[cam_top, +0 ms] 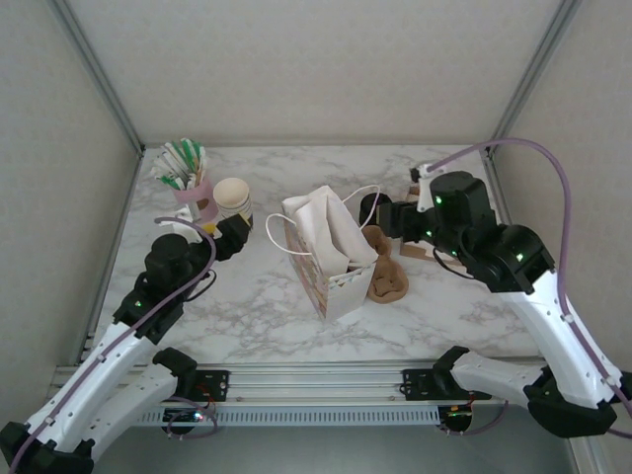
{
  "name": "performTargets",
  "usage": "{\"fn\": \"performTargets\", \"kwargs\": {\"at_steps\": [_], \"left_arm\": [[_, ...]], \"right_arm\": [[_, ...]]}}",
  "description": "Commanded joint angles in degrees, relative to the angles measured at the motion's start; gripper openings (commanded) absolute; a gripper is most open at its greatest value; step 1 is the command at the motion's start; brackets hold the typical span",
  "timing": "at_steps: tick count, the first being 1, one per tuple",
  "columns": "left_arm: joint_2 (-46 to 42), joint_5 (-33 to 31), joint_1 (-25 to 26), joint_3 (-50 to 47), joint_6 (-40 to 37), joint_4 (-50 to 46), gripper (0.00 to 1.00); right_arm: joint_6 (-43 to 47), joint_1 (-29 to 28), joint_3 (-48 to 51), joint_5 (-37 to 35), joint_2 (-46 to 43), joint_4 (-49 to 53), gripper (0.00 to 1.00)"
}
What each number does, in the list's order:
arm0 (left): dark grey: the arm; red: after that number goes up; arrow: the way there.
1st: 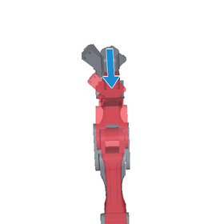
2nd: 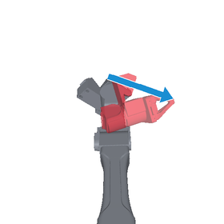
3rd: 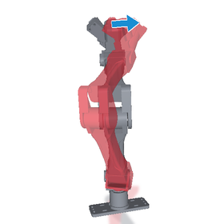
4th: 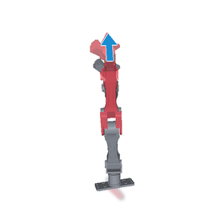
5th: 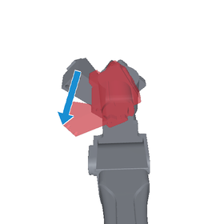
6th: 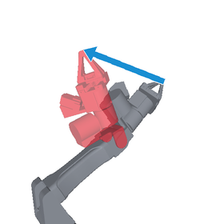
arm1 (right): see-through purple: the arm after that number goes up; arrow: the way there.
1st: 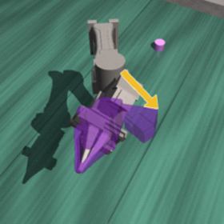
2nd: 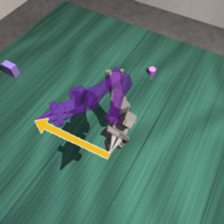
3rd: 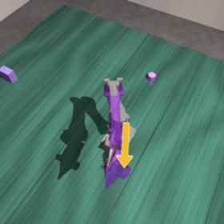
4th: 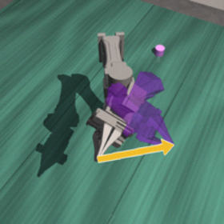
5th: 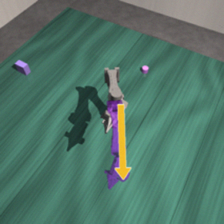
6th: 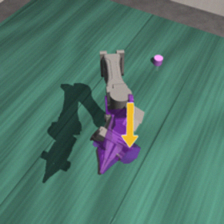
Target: Pack the takeout coffee
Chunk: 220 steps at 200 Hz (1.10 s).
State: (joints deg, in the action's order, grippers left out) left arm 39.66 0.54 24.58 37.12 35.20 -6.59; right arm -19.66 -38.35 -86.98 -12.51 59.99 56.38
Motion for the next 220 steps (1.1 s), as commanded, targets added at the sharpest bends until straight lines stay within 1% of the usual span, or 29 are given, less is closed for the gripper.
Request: {"fn": "performTargets", "kwargs": {"at_steps": [1, 15, 24, 50, 68, 92, 119, 158, 220], "left_arm": [[1.81, 4.42, 0.47, -2.42, 2.98, 0.24, 0.87], [3.49, 6.55, 0.91, -4.23, 4.39, 2.39, 0.78], [4.30, 6.80, 1.73, -5.27, 5.47, 3.34, 0.74], [6.03, 5.84, 4.83, -8.53, 7.44, 6.70, 0.65], [8.40, 5.20, 6.10, -10.09, 8.34, 8.66, 0.62], [11.19, 4.70, 7.60, -12.01, 9.81, 13.29, 0.60], [14.81, 3.54, 8.20, -12.09, 10.22, 17.32, 0.59], [21.83, 4.06, 8.36, -9.51, 9.91, 21.67, 0.58], [28.89, 3.86, 8.38, -4.69, 8.36, 25.16, 0.58]], "right_arm": [[-5.00, 4.14, 5.03, -0.80, -2.52, 2.83, 0.66], [-7.08, 7.22, 9.11, 1.30, -3.08, 4.44, 0.66], [-8.10, 8.95, 11.98, 3.32, -3.41, 5.12, 0.66], [-10.02, 13.48, 22.07, 10.52, -6.33, 2.45, 0.65], [-10.06, 15.17, 27.58, 14.11, -7.52, -0.31, 0.65], [-9.28, 16.15, 31.67, 17.77, -7.69, -3.43, 0.65], [-8.05, 16.21, 33.69, 19.50, -6.28, -5.90, 0.66], [-7.10, 16.21, 34.66, 22.83, -4.00, -8.21, 0.65], [-6.79, 16.21, 36.82, 29.73, -3.11, -10.17, 0.66]]}}
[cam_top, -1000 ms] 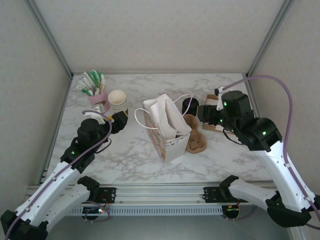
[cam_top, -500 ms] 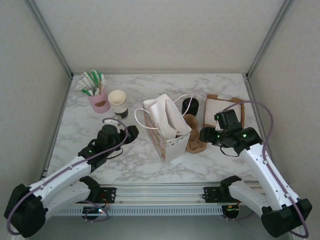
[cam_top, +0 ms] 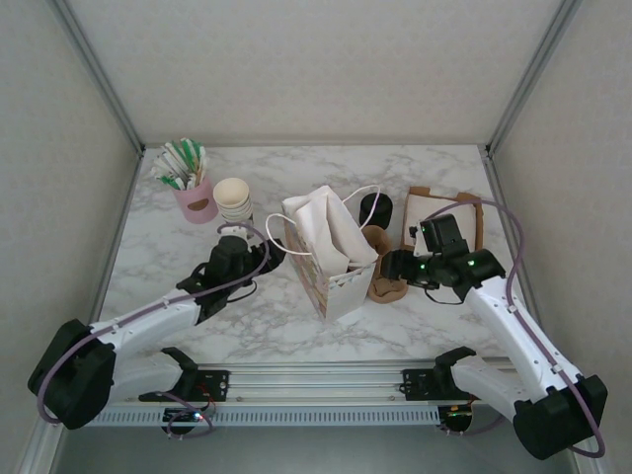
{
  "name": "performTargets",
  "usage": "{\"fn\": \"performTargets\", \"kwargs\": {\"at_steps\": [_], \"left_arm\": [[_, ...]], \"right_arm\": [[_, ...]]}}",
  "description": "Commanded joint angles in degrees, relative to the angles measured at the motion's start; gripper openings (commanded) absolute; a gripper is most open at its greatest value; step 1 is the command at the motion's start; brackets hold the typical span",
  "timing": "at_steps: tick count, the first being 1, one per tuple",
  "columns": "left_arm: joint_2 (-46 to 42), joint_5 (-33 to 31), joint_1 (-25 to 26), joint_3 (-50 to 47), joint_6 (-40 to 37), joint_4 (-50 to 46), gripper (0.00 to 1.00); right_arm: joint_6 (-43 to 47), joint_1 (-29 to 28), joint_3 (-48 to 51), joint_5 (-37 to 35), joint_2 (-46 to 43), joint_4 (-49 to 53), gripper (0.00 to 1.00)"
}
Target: Pack the takeout coffee
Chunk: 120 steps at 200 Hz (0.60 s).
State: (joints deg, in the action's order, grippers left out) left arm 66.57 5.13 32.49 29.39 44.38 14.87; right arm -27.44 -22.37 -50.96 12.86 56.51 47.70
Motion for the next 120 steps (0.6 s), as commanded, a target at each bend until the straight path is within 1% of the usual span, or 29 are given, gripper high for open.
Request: {"fn": "performTargets", "kwargs": {"at_steps": [1, 37, 81, 120], "left_arm": [[2.08, -0.73, 0.47, 3.13, -0.89, 3.68, 0.58], [5.15, -1.26, 0.45, 5.35, -1.97, 4.56, 0.58], [9.50, -1.77, 0.38, 9.55, -4.10, 4.50, 0.59], [12.92, -2.58, -0.09, 13.59, -6.10, 3.49, 0.60]], "right_arm": [[0.99, 0.18, 0.83, 4.45, 0.40, -1.48, 0.66], [0.98, -0.02, 1.64, 7.78, 0.70, -1.80, 0.66], [1.12, -0.59, 2.09, 8.75, 0.75, -1.75, 0.66], [1.26, -2.35, 2.23, 9.44, 0.96, -2.25, 0.67]]}}
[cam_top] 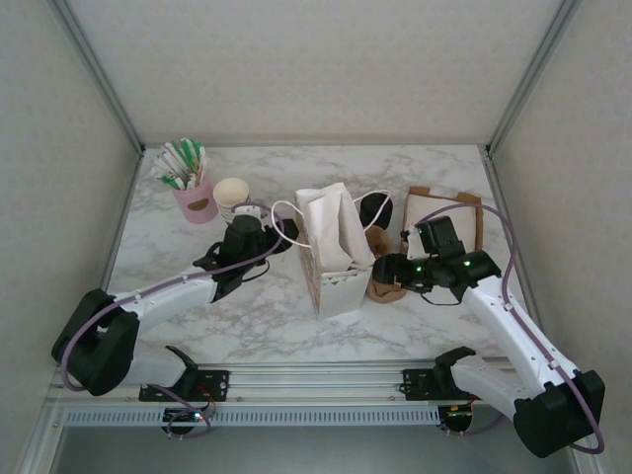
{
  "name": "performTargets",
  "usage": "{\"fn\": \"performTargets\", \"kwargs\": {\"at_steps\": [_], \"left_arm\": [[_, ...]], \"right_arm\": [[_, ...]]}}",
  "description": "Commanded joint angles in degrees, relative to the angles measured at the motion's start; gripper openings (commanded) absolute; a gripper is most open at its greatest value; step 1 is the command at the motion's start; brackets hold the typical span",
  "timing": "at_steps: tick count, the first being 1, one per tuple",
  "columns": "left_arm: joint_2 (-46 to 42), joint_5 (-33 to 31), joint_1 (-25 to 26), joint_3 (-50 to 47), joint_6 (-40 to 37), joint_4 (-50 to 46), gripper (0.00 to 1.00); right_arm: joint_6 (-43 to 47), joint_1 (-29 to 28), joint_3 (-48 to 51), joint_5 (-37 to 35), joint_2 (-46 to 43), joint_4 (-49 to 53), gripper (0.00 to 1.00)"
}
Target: Pack the takeout coffee
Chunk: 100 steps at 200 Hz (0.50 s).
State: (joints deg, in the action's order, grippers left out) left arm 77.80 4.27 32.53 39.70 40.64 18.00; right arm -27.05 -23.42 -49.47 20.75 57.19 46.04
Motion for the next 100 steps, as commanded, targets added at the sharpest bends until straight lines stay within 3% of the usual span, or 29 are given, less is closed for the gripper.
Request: {"fn": "performTargets", "kwargs": {"at_steps": [1, 35, 71, 100], "left_arm": [[1.75, -1.72, -0.16, 3.36, -2.39, 0.32, 0.60], [2.34, -1.52, -1.09, 5.21, -3.11, -0.91, 0.61], [-1.80, -4.28, -1.07, 4.30, -3.85, -3.56, 0.64], [-7.02, -7.87, -1.12, 3.02, -4.71, -7.37, 0.69]], "right_arm": [[0.86, -1.33, 0.72, 1.52, 0.29, -0.64, 0.67], [0.52, -2.94, 0.89, -0.99, -1.38, -1.31, 0.68], [0.10, -2.85, -0.53, -11.02, -5.58, 1.21, 0.73], [0.84, -2.85, -0.98, -18.87, -10.63, 1.24, 0.87]]}}
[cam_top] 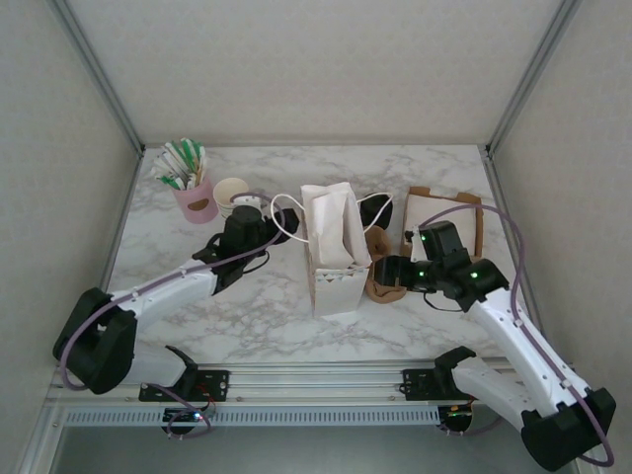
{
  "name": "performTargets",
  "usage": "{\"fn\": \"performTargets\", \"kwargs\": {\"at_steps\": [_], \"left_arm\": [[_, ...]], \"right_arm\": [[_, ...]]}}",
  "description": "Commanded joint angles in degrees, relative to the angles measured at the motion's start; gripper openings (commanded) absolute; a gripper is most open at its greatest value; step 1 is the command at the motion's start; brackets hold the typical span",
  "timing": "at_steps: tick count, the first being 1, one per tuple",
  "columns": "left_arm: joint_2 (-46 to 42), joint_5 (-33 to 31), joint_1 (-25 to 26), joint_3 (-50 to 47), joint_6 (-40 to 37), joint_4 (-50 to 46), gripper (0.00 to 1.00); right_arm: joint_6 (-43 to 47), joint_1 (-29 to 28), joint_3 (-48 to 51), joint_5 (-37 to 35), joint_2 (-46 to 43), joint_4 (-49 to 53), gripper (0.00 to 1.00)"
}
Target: Pack the takeout coffee
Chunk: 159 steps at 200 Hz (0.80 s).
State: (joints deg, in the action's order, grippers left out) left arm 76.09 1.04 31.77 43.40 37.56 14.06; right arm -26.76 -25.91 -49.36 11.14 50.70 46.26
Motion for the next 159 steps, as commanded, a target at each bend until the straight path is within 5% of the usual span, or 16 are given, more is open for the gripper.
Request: {"fn": "performTargets", "kwargs": {"at_steps": [1, 20, 48, 75, 89, 115, 159], "left_arm": [[-5.50, -4.81, -0.38, -0.77, -1.71, -3.57, 0.69], [-10.11, -7.81, -0.31, -2.50, -2.18, -5.34, 0.75], [-17.76, -12.94, -0.30, -6.07, -4.38, -6.64, 0.99], [-23.61, -19.75, -0.35, -8.71, -7.42, -6.56, 0.99], [-26.74, -28.37, -0.22, -10.82, -8.40, -5.07, 1.00], [-32.59, -36.98, -0.86, -16.51, -14.69, 5.03, 1.00], [-28.72, -32.52, -13.75, -17.29, -19.11, 7.67, 1.00]], "right_arm": [[0.61, -0.32, -1.08, -9.58, -4.30, 1.02, 0.87], [1.44, -0.34, -2.02, -15.49, -7.87, 1.31, 0.99], [3.28, -0.35, -2.43, -22.85, -12.74, -1.06, 0.99], [6.65, -0.28, -0.76, -30.96, -15.36, -7.34, 0.99], [8.98, -0.06, 0.52, -35.98, -15.11, -11.05, 0.99], [14.36, 1.82, 6.77, -39.67, -14.18, -23.85, 0.99], [14.53, 10.40, 12.65, -39.47, -4.59, -39.10, 0.99]]}}
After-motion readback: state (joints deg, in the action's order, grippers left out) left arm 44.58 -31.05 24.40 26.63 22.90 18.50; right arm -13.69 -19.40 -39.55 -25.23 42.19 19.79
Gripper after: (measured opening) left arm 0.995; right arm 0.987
